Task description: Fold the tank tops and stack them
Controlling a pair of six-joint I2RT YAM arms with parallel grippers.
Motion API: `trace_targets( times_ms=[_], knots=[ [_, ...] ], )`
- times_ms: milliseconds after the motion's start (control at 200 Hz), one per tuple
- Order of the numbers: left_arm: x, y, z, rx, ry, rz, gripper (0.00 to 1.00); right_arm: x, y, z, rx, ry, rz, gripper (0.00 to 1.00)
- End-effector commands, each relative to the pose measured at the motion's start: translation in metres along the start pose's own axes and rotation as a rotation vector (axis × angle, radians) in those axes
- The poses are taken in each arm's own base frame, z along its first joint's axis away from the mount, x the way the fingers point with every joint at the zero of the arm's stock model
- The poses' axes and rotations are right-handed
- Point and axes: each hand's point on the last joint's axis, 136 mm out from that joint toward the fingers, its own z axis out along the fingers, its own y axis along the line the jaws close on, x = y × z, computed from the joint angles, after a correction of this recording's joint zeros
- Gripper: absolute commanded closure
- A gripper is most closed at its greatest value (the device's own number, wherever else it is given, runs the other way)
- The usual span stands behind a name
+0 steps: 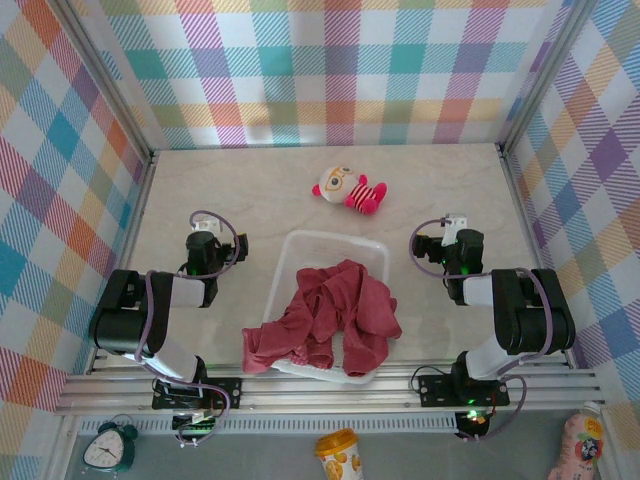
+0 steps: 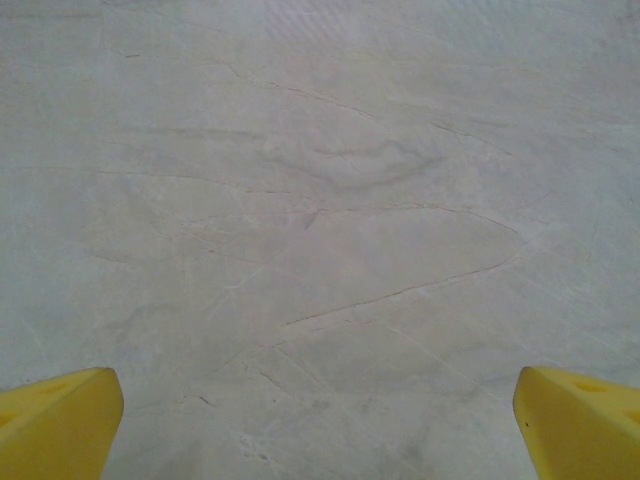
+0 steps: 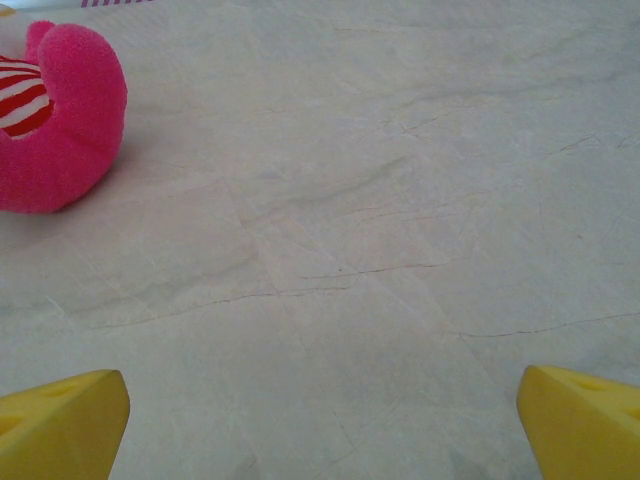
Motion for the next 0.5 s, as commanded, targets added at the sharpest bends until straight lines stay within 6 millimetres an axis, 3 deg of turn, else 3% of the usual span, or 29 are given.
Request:
trace_targets(
  times_ms=[0,210,380,495],
  knots=[
    [-0.011,0.000,-0.002,0.003,-0.043,0.005,0.00,-0.021,0.004,-0.001,-0.024,-0.067,-0.013,0.01],
    [-0.038,-0.009,-0.011,0.021,0.009,0.039,0.00,-0.036,0.013,-0.007,-0.070,-0.033,-0.027,0.01],
    [-0.079,-0.024,-0.043,0.062,0.063,-0.015,0.00,-0.059,0.029,-0.029,-0.146,-0.046,-0.041,0.01],
    [-0.090,-0.044,-0.065,0.051,0.163,-0.054,0.00,-0.084,0.050,-0.047,-0.249,-0.051,-0.002,0.01]
  ],
)
